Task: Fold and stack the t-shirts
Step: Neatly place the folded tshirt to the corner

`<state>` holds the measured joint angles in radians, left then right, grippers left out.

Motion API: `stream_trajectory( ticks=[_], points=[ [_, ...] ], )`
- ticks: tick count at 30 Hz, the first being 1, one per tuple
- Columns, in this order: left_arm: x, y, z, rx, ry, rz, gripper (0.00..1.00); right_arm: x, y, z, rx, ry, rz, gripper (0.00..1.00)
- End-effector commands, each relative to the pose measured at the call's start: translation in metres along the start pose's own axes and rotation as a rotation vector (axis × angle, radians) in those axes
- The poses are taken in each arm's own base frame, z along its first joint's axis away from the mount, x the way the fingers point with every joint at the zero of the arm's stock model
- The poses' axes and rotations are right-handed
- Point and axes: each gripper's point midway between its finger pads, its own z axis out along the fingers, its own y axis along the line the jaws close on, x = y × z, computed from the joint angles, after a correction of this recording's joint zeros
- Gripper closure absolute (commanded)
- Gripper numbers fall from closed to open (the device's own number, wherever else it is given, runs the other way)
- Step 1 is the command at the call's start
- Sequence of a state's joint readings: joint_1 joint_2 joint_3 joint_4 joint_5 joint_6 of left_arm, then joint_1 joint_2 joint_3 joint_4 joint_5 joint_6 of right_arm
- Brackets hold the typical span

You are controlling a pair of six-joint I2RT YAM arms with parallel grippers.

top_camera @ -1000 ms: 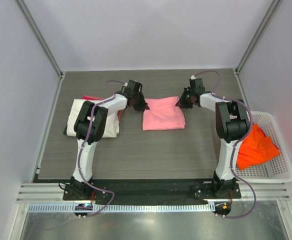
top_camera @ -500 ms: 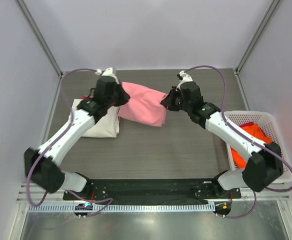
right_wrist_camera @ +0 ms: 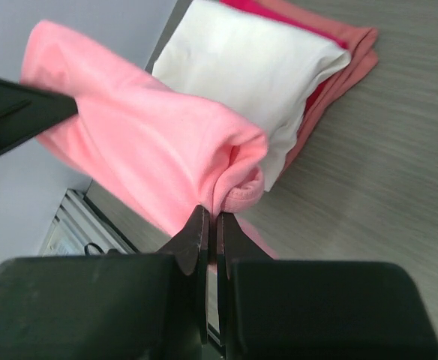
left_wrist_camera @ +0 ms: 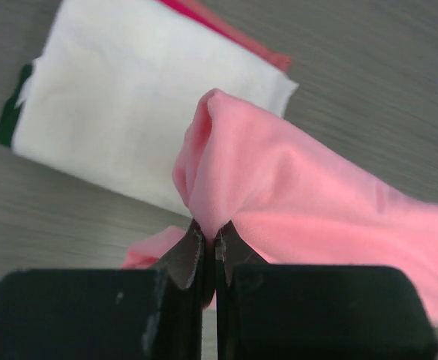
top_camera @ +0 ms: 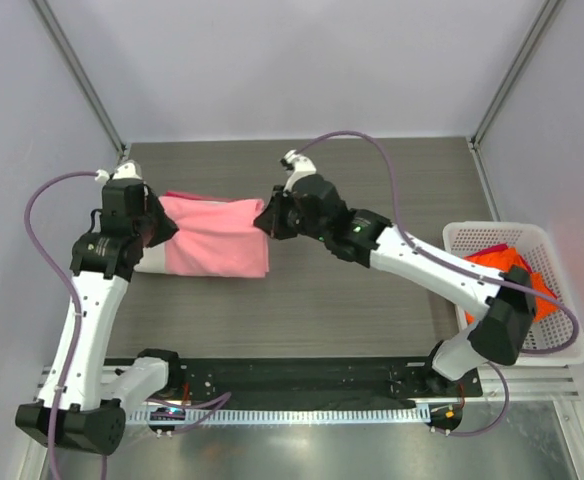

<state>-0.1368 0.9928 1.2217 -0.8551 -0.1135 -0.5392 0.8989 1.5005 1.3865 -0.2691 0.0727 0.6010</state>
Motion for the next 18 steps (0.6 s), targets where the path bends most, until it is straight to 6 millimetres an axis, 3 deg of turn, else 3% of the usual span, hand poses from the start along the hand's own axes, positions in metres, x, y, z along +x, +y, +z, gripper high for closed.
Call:
stream_trajectory(
  ticks=[1,2,5,10,14,18],
  points=[
    [0.002,0.057,0.002,-0.215,0.038,0.042,1.00,0.007,0.013,0.020,0.036,-0.015,0.006,0.99],
    [-0.001,0.076,0.003,-0.271,0.035,0.009,1.00,0.008,0.019,0.025,0.027,-0.023,0.008,0.99],
    [-0.002,0.102,0.010,-0.317,0.056,-0.052,1.00,0.027,0.028,0.049,0.034,0.006,0.002,0.99],
    [-0.011,0.122,0.022,-0.341,0.095,-0.102,1.00,0.034,0.042,0.081,0.017,0.028,0.005,0.99],
    [-0.021,0.117,0.035,-0.312,0.090,-0.135,1.00,0.030,0.039,0.101,0.047,0.013,-0.029,0.99],
    [-0.027,0.108,0.064,-0.249,0.122,-0.170,1.00,0.018,0.028,0.123,0.067,0.001,-0.026,0.99]
  ],
)
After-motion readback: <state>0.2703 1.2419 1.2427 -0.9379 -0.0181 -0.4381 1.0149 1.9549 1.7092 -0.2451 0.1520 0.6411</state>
